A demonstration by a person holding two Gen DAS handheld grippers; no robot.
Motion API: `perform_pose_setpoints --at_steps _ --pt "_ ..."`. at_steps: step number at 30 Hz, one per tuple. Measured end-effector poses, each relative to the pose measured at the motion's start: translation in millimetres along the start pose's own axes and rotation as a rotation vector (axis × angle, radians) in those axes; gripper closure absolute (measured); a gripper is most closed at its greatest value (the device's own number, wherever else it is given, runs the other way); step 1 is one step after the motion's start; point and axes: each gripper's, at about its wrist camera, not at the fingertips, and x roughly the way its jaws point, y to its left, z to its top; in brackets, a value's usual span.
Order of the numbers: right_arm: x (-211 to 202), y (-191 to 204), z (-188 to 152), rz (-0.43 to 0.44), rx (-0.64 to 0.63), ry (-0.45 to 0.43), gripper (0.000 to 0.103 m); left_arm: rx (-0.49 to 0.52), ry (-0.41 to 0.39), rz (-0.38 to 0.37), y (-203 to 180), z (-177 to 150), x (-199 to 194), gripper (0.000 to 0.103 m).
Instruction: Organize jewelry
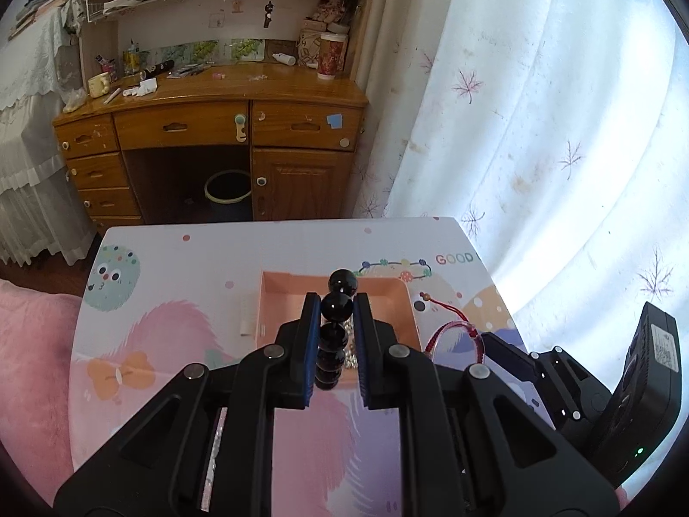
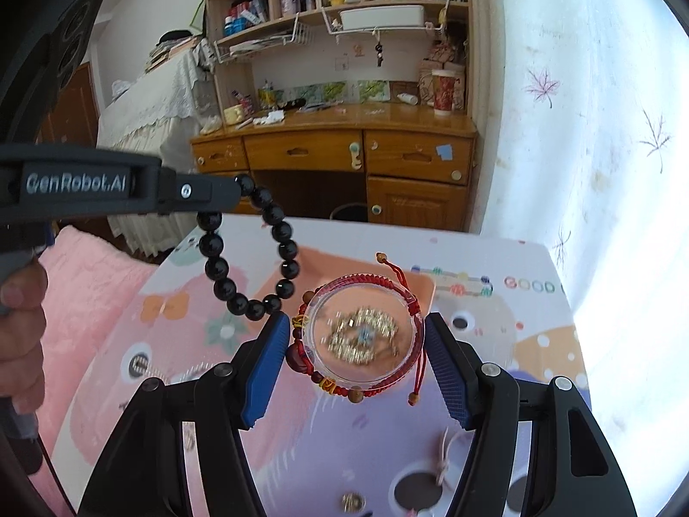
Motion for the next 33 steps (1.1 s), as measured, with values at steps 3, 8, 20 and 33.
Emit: perform_pose_setpoints --at_steps 3,8,20,33 --pt "12.0 -4.1 11.3 -0.009 0.019 -0.007 0.038 0.0 -0.001 -0.007 4.4 7.4 10.0 0.09" --pt "33.6 -7.1 24.8 -0.02 0.043 -0.005 0.038 -0.017 0.015 -0.016 11.6 12.9 28.1 0.09" --pt "63.9 -22.1 11.4 -0.067 0.085 0.075 0.018 -0.066 0.091 0.057 44.8 3.9 53.2 0.047" --pt "17.4 -66.3 -71.0 -0.003 0.301 0.214 0.015 -0.115 0.242 0.119 57.6 -81.2 30.1 0.033"
